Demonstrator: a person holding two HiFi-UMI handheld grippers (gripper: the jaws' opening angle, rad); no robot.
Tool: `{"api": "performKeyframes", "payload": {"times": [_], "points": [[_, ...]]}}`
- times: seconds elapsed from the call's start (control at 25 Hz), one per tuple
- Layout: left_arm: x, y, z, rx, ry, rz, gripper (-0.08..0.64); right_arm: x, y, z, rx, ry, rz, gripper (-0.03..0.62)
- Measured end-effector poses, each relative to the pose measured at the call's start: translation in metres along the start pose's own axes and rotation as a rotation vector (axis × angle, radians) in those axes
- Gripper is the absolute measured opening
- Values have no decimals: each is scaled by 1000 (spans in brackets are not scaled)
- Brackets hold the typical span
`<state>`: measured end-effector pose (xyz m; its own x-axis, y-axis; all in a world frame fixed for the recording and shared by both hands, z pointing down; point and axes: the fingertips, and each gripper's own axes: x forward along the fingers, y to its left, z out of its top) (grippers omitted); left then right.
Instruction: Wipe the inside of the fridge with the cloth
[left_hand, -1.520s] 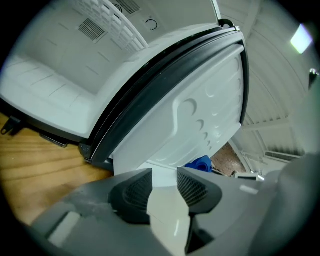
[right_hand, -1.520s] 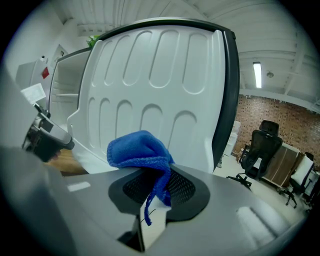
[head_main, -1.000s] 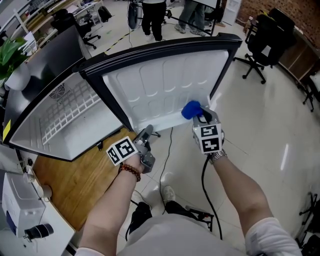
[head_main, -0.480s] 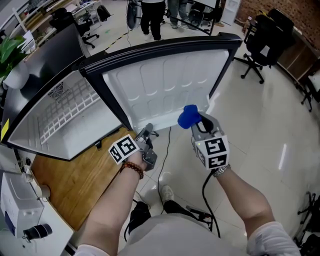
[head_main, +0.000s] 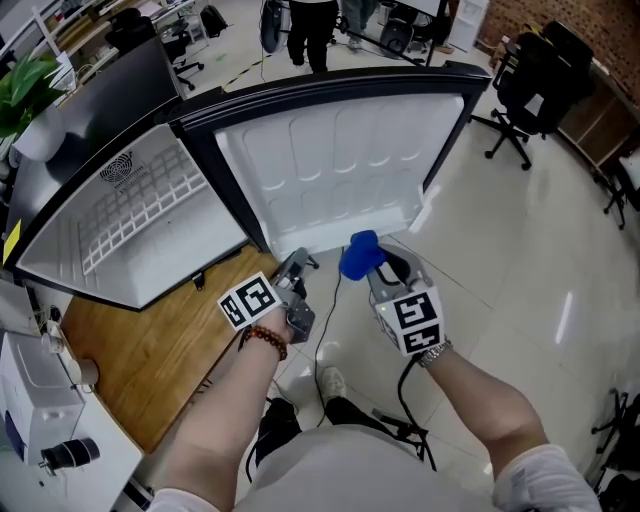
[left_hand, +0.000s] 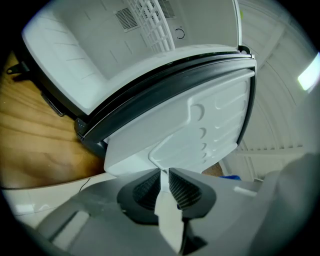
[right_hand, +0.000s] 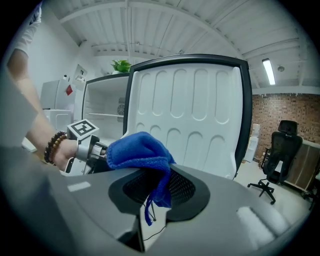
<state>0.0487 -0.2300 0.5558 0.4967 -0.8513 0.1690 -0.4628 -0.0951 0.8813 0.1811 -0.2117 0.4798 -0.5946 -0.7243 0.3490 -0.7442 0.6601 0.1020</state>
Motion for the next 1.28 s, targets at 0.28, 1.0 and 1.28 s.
{"api": "performKeyframes", "payload": {"times": [0.28,1.0,1.28], "points": [[-11,-12,-4,28,-17,-61,81,-3,13,-4,-3,7,25,71],[-33,-47,32,39,-100,-133,66,8,52,6,-16,-16,99,71],[-29,-51,41,-37,-108,-145,52,48,68,-5,-8,31,98,71]]}}
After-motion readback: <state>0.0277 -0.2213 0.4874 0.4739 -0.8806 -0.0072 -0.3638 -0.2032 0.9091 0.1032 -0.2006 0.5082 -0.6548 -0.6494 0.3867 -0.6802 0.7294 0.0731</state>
